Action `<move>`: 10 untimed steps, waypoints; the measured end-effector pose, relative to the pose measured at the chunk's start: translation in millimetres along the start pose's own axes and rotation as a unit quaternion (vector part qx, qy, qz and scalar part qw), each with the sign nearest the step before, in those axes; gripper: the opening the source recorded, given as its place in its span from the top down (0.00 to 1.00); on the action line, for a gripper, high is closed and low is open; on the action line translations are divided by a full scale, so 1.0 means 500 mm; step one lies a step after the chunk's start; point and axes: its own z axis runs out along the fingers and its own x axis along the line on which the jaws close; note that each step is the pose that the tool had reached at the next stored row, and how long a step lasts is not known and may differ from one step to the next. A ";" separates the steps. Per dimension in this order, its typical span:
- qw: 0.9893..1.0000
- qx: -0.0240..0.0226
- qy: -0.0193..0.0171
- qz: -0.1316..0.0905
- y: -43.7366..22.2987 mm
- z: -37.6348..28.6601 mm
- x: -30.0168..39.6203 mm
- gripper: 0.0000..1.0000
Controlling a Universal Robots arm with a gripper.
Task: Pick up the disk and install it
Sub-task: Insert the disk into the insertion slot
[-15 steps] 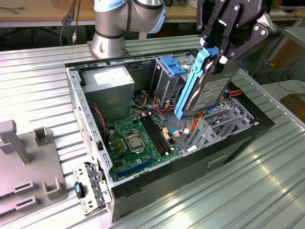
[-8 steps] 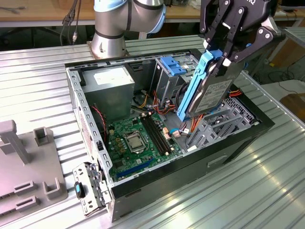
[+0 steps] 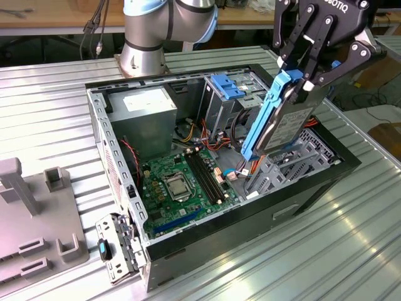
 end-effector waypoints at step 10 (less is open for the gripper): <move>1.000 0.000 0.000 0.000 -0.072 0.012 0.000 0.63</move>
